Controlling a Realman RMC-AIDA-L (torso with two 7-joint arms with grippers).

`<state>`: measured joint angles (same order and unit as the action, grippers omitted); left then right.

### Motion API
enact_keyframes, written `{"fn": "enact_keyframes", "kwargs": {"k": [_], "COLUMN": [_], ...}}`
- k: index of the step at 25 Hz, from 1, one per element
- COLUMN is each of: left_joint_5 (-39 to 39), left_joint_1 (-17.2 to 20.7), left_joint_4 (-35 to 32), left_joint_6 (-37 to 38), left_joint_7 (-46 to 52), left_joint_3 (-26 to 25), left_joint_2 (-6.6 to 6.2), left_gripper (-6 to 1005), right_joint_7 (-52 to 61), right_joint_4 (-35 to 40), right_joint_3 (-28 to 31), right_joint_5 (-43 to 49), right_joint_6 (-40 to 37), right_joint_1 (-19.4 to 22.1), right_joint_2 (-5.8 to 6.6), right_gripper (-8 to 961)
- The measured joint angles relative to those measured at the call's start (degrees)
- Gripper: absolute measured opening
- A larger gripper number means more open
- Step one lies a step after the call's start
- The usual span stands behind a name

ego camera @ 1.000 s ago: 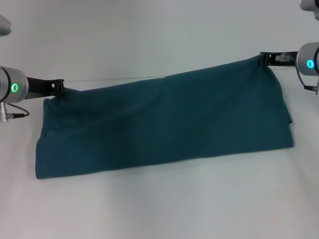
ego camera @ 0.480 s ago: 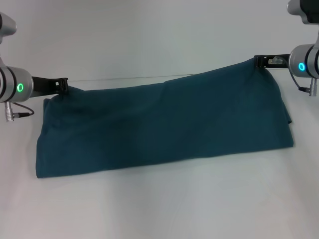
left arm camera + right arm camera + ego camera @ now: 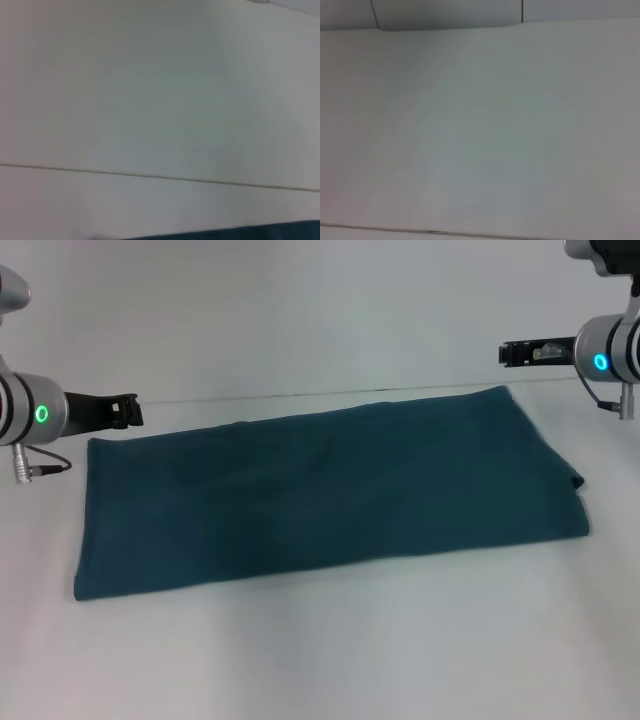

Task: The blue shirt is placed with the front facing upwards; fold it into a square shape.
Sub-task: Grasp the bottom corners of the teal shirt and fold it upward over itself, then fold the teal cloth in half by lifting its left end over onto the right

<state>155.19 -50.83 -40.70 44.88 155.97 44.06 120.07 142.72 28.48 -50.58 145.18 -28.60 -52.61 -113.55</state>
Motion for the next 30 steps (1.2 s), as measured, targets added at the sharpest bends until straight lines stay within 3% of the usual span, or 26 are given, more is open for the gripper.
{"fn": "enact_keyframes", "kwargs": {"k": [2, 7, 10, 11, 17, 21, 24, 25, 30], "left_joint_5": [-0.1, -0.2, -0.2, -0.3, -1.8, -10.7, -20.2, -25.6, -32.8], "left_joint_1": [0.1, 0.3, 0.3, 0.3, 0.8, 4.6, 8.5, 10.8, 14.3], "left_joint_4": [0.0, -0.3, -0.3, -0.3, -1.0, -5.9, -10.0, -11.2, -11.2], "left_joint_6": [0.0, 0.0, 0.0, 0.1, 0.6, 3.5, 7.5, 10.5, 15.3], "left_joint_7": [0.3, 1.3, 1.3, 1.3, 1.3, -0.2, -3.5, -5.3, -6.7], "left_joint_3": [-0.2, -0.3, -0.3, -0.3, -0.3, -0.2, -0.1, -0.2, -0.4], "left_joint_2": [0.04, 0.19, 0.18, 0.18, 0.17, 0.51, 1.0, 0.87, -0.23], "left_gripper": [99, 259, 401, 448, 693, 737, 770, 781, 782], "right_joint_7": [-0.1, 0.0, 0.1, 0.1, -0.1, -3.7, -10.2, -12.0, -16.6], "right_joint_4": [0.3, 0.4, 0.8, 1.2, 5.3, 12.4, 18.5, 20.1, 20.7], "right_joint_3": [0.0, 0.3, 0.7, 0.7, 1.4, 1.7, 1.8, 2.0, 4.7], "right_joint_5": [0.0, 0.0, -0.3, -0.4, -3.0, -11.8, -23.3, -27.8, -42.6], "right_joint_6": [0.2, -1.2, -3.7, -4.6, -9.1, -17.6, -27.1, -30.6, -42.7], "right_joint_1": [0.0, -0.4, -0.5, -0.3, 2.4, 7.1, 12.4, 14.3, 20.8], "right_joint_2": [0.4, 2.3, 3.11, 3.14, 2.26, 1.32, 0.09, -0.13, -0.23], "right_gripper": [105, 335, 582, 603, 732, 818, 836, 842, 831]}}
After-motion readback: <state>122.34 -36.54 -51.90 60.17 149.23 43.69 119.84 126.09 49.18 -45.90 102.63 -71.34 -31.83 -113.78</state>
